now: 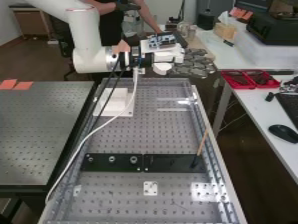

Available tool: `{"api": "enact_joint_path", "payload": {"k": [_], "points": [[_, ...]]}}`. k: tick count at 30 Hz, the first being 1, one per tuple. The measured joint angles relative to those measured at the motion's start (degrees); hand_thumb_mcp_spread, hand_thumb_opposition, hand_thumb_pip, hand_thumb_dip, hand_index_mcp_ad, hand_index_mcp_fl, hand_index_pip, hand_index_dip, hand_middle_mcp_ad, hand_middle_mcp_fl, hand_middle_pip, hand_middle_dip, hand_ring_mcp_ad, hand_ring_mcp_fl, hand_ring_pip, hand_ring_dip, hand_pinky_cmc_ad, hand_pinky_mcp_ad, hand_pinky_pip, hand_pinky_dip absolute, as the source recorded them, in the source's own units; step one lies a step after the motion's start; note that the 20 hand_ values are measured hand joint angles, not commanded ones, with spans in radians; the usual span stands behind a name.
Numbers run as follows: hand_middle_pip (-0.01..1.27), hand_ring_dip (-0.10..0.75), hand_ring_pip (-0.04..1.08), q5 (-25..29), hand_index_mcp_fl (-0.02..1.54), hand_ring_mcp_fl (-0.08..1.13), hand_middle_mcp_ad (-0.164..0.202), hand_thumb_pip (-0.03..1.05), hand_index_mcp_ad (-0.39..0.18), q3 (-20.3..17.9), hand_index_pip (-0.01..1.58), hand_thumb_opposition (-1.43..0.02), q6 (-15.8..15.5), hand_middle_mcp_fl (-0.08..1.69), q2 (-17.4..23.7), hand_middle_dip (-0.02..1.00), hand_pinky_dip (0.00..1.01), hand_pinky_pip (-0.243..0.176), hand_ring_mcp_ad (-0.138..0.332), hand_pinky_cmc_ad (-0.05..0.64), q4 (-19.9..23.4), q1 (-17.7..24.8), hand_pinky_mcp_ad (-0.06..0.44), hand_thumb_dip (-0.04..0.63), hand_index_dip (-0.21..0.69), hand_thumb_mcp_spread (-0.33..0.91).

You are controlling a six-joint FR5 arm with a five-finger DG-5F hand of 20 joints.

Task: Grab the drill bit and place it in the clear container

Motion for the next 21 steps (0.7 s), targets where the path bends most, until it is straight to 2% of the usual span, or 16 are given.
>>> {"api": "enact_joint_path", "payload": {"k": [7, 21], "points": [[0.12, -0.038, 0.09, 3.09, 0.04, 0.01, 0.080, 0.54, -0.138, -0.70, 0.10, -0.82, 0.34, 0.01, 2.00, 0.18, 0.18, -0.108, 0.222, 0.279, 0.37, -0.06, 0.180, 0.222, 0.148, 0.33], [0.12, -0.038, 0.09, 3.35, 0.04, 0.01, 0.084, 0.53, -0.138, -1.28, 0.10, -0.82, 0.70, 0.01, 2.25, 0.18, 0.18, -0.108, 0.220, 0.311, 0.68, -0.16, 0.180, 0.222, 0.148, 0.33]]}}
